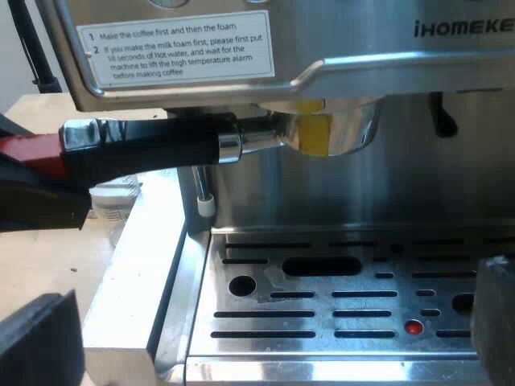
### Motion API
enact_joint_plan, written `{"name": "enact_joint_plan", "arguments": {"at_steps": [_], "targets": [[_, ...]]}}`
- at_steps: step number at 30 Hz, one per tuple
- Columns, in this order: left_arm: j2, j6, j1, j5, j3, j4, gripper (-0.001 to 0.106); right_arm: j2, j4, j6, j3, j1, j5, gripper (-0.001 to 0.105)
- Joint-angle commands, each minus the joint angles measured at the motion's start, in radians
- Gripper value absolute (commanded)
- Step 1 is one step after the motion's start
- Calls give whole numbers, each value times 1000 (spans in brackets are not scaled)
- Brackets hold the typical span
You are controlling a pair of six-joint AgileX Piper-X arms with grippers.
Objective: Put the handle in the coffee machine
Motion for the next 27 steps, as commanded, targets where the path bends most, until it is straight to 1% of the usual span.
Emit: {"name": "enact_joint_plan", "arguments": {"at_steps": [1, 4, 10, 15, 19, 26, 27], "targets": [[-37, -11, -2, 206, -24, 14, 0, -1, -7, -1, -8, -4, 13, 105], [-37, -38, -2, 206, -24, 14, 0, -1, -7, -1, -8, -4, 13, 105], [-37, -38, -2, 209, -24, 14, 0, -1, -7, -1, -8, -4, 13, 105], [-37, -45, -2, 203, -24, -12, 0, -1, -7, -1, -8, -4, 13, 105], [-37, -76, -2, 203, -24, -51, 0, -1, -7, -1, -8, -4, 13, 105], [-37, -168, -2, 203, -24, -129, 0, -1, -7, -1, -8, -4, 13, 105], [-37, -172, -2, 203, -24, -132, 0, -1, -7, -1, -8, -4, 13, 105]]}}
